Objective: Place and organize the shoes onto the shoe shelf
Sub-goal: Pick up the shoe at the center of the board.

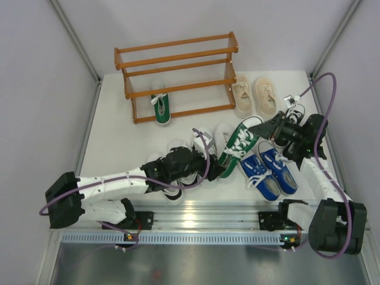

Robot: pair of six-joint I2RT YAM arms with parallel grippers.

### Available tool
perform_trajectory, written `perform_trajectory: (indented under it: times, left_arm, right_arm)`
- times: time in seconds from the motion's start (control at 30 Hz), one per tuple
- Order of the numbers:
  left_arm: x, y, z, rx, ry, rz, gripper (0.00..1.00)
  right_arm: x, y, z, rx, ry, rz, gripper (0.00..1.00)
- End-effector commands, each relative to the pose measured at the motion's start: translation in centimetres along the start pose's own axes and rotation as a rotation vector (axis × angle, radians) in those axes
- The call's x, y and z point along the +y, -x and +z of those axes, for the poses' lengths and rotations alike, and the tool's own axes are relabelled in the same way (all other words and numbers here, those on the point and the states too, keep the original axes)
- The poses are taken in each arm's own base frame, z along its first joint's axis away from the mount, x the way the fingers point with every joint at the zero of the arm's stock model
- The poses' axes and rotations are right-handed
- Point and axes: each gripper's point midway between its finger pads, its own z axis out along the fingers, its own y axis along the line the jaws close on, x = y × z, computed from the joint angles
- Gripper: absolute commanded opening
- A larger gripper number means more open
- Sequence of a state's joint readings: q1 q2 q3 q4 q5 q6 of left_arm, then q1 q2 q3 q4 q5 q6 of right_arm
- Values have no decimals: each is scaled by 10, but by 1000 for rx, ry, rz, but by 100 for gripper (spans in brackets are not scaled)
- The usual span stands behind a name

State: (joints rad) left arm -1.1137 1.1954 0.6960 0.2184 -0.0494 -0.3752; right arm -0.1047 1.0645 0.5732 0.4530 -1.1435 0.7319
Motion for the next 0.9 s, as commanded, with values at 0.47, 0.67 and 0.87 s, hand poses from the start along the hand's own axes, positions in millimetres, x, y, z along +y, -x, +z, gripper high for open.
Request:
perform_trajectory:
  times: [0.47,0.67,0.87]
  left_arm:
    - [18,15,29,-50,137,178,28]
    - [16,30,10,-109,140,124,0]
    - [7,48,-20,-168,108,46,0]
  right_arm:
    - [24,15,-5,-30,69,-87,0]
    - [28,15,-7,-33,76,-114,1]
    - [39,16,-10,-29,97,-186,43]
